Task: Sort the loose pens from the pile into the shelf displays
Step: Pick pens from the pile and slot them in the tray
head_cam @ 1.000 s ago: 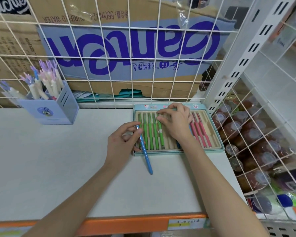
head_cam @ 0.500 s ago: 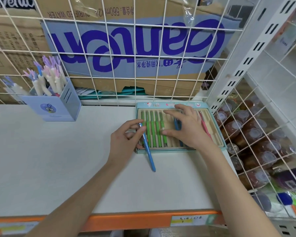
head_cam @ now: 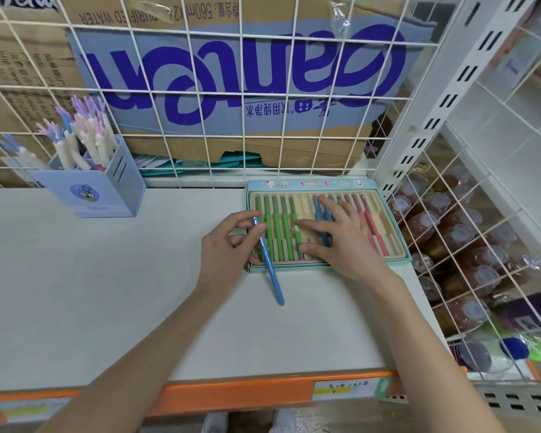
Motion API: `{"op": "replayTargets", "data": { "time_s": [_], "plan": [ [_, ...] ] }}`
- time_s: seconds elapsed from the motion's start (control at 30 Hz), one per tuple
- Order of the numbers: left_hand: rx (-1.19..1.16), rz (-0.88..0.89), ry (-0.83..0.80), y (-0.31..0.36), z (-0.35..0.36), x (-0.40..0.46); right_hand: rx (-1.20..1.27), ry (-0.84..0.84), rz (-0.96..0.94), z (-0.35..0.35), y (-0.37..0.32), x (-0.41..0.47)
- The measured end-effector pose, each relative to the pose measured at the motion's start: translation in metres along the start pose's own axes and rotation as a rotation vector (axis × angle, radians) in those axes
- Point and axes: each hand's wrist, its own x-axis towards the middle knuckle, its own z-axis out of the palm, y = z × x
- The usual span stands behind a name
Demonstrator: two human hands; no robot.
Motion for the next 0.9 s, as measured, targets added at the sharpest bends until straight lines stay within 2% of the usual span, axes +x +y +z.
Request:
{"op": "replayTargets", "data": {
  "time_s": [0.5, 0.6, 0.73, 0.83, 0.9],
  "plan": [
    [-0.011, 0.023, 0.002, 0.005, 0.002, -0.004, -0.185, -0.078, 0.033, -0.002, -0.016, 0.001],
    [-0.029, 0.013, -0.006, 0.008, 0.001, -0.006, -0.177, -0.036, 0.023, -0.001, -0.018, -0.003],
    [-0.054, 0.037, -0.037, 0.019, 0.000, -0.009, 0.151, 0.132, -0.002, -0.001, -0.023, -0.018],
    [-0.076, 0.086, -0.057, 0.034, 0.005, -0.008, 0.478, 0.020, 0.012, -0.002, -0.034, -0.031],
    [-0.091, 0.104, -0.060, 0.042, 0.010, -0.007, 0.565, -0.007, 0.012, -0.001, -0.037, -0.033]
  ]
}}
